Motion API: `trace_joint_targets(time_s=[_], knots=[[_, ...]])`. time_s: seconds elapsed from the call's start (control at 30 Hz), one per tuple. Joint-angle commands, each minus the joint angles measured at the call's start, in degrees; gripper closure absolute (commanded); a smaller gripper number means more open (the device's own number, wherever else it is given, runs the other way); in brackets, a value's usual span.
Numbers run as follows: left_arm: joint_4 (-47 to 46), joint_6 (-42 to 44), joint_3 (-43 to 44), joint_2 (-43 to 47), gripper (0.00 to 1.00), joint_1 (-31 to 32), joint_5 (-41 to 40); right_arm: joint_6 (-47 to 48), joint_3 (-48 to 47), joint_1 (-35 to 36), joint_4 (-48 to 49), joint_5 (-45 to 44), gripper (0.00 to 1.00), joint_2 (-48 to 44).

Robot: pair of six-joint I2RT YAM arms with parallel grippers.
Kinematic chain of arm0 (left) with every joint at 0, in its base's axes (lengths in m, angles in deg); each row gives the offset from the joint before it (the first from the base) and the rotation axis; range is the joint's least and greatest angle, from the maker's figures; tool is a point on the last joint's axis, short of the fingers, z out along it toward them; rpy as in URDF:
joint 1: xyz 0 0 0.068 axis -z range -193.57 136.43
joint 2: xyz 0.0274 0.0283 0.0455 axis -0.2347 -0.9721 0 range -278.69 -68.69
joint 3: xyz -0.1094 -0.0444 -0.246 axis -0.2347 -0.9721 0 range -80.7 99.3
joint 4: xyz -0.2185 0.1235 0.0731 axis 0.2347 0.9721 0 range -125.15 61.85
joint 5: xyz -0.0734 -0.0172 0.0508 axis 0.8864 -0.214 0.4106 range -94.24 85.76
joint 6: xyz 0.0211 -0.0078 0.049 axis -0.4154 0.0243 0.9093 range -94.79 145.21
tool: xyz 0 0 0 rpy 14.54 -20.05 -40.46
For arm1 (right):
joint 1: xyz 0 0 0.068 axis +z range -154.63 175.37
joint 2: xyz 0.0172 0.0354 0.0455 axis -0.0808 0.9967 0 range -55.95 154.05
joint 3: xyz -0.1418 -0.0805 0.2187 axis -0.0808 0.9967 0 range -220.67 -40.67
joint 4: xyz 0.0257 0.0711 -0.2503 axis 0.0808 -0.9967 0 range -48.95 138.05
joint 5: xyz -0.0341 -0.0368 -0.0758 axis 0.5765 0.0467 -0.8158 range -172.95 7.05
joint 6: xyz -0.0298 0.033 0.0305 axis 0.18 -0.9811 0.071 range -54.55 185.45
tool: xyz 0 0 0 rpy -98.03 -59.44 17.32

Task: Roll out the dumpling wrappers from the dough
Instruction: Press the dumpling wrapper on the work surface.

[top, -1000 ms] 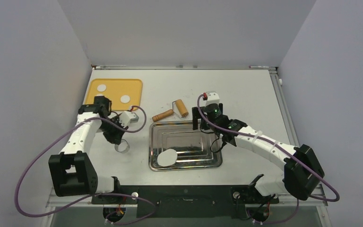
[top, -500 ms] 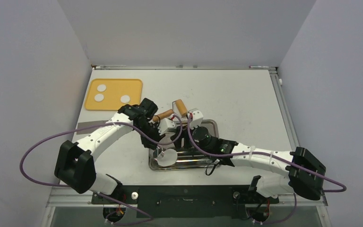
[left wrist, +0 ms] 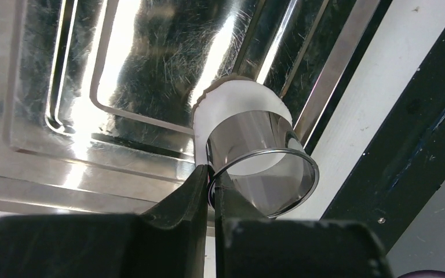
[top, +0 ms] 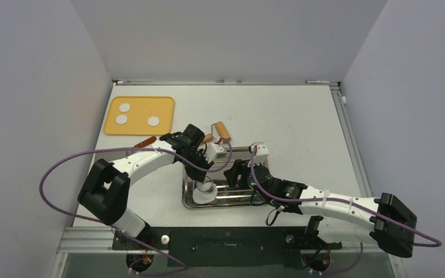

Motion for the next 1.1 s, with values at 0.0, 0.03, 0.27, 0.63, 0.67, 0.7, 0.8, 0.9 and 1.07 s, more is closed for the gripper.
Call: trace_joint_targets(time_s=[0.0,0.03,0.27,0.63,0.67,0.7,0.8,0.9,1.07], knots=[[-1.1,-1.9,2.3,-2.7,1.00,2.4,-1.2,-0.9,3.5,-1.8,-0.2,1.7,0.40,-4.3],[-0.3,-1.5,2.4,-3.2,1.00,2.7,-1.6,-0.8,4.2,-1.9,-0.4,1.6,0.40,-5.0],[-0.3,-1.0,2.0,-4.4,1.00,4.3,-4.6,0.4,7.1,-2.7,1.9,1.8,0.40,-6.6],[-1.1,0.5,1.5,-5.9,0.90,5.9,-8.5,2.9,7.0,-2.7,6.1,5.6,0.39,-3.0],[-1.0,0.6,1.5,-5.7,0.83,5.8,-8.5,3.1,6.8,-2.7,6.3,5.9,0.37,-2.7],[-0.9,0.8,1.5,-5.3,0.78,5.9,-8.3,3.4,6.7,-2.7,6.4,6.3,0.34,-2.4],[0.0,1.4,2.5,-3.7,0.73,5.9,-7.2,4.3,6.1,-2.6,6.5,7.5,0.32,-1.3],[2.0,1.7,4.7,-2.5,0.67,5.8,-6.1,5.6,5.0,-2.5,6.3,9.4,0.31,-0.3],[7.2,3.0,7.2,-1.2,0.60,4.5,-2.4,7.2,3.1,-2.3,6.0,13.1,0.35,1.8]])
